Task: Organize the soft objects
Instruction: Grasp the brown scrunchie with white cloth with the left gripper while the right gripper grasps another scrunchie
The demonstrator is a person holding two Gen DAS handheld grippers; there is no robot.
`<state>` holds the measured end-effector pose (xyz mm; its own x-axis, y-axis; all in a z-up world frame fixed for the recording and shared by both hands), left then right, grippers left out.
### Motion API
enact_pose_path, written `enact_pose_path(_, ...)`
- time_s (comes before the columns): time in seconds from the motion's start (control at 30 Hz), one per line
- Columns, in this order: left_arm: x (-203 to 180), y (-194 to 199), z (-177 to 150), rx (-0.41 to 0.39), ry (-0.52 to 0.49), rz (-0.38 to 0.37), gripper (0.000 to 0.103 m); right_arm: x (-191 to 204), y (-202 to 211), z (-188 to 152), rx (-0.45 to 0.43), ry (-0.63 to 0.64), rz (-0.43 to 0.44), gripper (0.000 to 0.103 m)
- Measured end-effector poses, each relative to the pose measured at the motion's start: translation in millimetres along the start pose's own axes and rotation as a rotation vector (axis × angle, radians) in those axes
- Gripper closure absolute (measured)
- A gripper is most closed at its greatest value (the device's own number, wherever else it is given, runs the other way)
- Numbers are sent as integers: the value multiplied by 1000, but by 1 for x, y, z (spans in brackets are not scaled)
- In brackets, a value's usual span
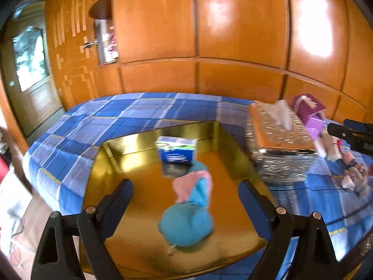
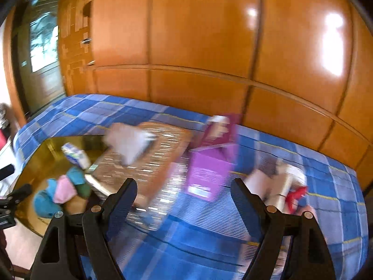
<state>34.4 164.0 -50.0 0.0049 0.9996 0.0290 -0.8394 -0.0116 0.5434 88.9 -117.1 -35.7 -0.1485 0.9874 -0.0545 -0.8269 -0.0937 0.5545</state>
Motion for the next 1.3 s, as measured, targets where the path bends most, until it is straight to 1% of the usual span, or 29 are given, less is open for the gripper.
enact_pose_path(0.13,-27,6,8,-17,-48,-77,11,-62,12,-6,4,-100,-84,19)
enact_pose_path(0.3,-71,8,17,-11,-131,-197,11,-149,33,-24,19,-277,-203,19)
enact_pose_path(0.4,-105,9,23,-2,-195,-286,12,-196,45,-41,32,-382,-270,19)
enact_pose_path(0.47,-129,9,27,2,-245,-343,14,-218,50,-50,40,-438,-294,19)
enact_pose_path(0.53,-162,12,30,0,-317,-428,15,-238,53,-63,48,-510,-313,19)
enact_pose_path(0.57,-175,12,30,-1,-343,-458,15,-246,54,-69,53,-543,-315,19)
enact_pose_path(0.63,-205,9,29,-1,-410,-508,15,-255,52,-81,66,-598,-310,19)
enact_pose_path(0.67,-220,8,27,-1,-440,-540,15,-259,51,-87,70,-649,-285,19)
enact_pose_path(0.73,-253,4,21,2,-506,-603,15,-264,49,-91,67,-711,-253,19)
enact_pose_path(0.8,-281,-3,14,20,-550,-649,15,-268,47,-97,59,-774,-219,19)
enact_pose_path(0.87,-306,-10,7,46,-577,-690,15,-271,45,-102,64,-814,-216,19)
enact_pose_path(0.9,-322,-15,2,65,-592,-708,15,-272,48,-101,38,-822,-207,19)
enact_pose_path(1.0,-355,-24,-9,104,-614,-757,16,-272,50,-101,21,-847,-192,19)
enact_pose_path(1.1,-388,-32,-21,106,-669,-789,20,-273,51,-101,2,-867,-167,19)
enact_pose_path(1.17,-405,-37,-30,135,-690,-816,22,-274,51,-101,-7,-880,-156,21)
enact_pose_path(1.27,-428,-48,-43,157,-738,-827,23,-276,49,-103,-7,-894,-146,23)
enact_pose_path(1.3,-434,-52,-48,172,-747,-826,24,-276,49,-104,-7,-900,-142,23)
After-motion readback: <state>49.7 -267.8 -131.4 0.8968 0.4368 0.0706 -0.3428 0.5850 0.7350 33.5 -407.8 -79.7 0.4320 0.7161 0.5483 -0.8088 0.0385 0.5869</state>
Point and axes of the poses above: each gripper's, at about its wrist camera, not at the fingertips, and y roughly against the way its jaws point, x to its left, z to its top, the point moved 6 cm from there along -y, roughly the way its jaws point, and after that the axes turned 6 degrees about -x, right-handed, at the moved point
